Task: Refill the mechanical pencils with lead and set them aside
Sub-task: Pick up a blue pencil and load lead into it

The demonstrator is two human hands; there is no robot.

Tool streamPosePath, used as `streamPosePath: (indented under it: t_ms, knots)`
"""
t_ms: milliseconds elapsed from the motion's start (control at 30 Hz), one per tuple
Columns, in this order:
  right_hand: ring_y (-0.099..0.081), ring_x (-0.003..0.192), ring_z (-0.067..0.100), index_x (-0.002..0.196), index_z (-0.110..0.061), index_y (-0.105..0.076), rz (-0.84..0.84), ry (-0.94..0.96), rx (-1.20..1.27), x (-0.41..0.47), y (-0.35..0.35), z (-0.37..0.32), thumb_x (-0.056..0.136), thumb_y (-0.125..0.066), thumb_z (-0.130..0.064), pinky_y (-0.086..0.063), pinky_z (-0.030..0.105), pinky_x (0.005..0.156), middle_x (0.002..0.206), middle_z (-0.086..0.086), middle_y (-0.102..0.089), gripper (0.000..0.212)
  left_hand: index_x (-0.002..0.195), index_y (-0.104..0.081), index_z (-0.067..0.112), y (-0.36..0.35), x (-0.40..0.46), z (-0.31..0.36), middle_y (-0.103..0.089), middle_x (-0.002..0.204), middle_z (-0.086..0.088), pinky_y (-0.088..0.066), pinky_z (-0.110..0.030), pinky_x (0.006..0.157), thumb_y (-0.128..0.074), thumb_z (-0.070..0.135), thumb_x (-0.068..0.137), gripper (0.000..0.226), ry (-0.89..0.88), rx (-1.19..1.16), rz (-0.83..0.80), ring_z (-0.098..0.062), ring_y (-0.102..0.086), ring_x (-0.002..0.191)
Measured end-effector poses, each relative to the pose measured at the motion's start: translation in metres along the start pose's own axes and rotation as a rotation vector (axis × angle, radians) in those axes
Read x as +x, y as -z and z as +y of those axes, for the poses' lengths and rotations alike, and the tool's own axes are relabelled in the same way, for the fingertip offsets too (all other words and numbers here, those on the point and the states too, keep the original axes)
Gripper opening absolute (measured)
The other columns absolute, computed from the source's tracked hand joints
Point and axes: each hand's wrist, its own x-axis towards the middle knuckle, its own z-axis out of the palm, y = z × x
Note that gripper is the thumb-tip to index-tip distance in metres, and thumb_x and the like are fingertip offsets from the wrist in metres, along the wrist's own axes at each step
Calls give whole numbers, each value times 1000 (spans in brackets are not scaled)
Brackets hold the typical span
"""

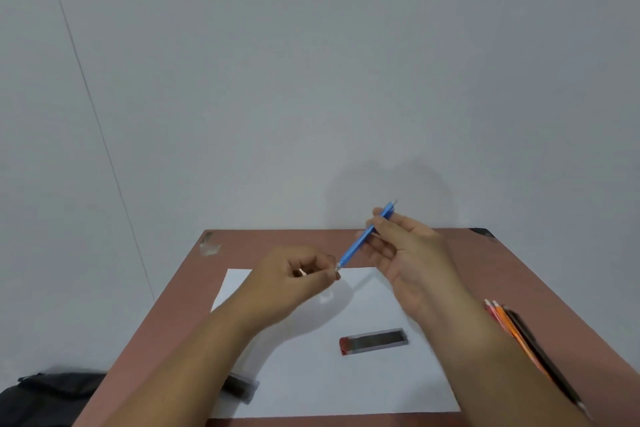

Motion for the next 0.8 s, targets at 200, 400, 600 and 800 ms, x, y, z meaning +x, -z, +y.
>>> streamPosePath:
  t_ms: [200, 400, 600, 800]
  knots:
    - [-75, 83, 18, 109, -23, -74, 45, 192, -488, -21, 33, -49, 94, -71, -14, -60, 29, 74, 90, 2, -78, 18, 100, -71, 41, -26, -7, 40, -68, 103, 25, -56, -26, 83, -61, 53, 94, 17, -101, 250, -136, 2, -62, 97]
    - [-76, 80, 16, 95, -24, -77, 196, 258, -763, -40, 107, -83, 90, -75, -17, -62, 36, 80, 82, -5, -78, 9, 118, -59, 48, -71, -14, 72, -57, 118, 32, -49, -22, 92, -54, 74, 85, 42, -148, 526, -227, 8, -52, 108]
    - [-71, 83, 8, 103, -25, -78, 278, 232, -1135, -55, 166, -92, 91, -73, -23, -60, 32, 82, 91, -11, -75, 13, 131, -56, 43, -117, -24, 87, -57, 133, 22, -47, -25, 97, -56, 67, 89, 48, -222, 587, -219, 1, -48, 119]
    - [-66, 91, 11, 104, -16, -79, 316, 183, -1361, -61, 186, -78, 94, -67, -21, -50, 27, 81, 103, -2, -75, 17, 132, -53, 40, -145, -27, 82, -58, 126, 17, -50, -26, 92, -52, 73, 86, 57, -236, 659, -256, -3, -52, 109]
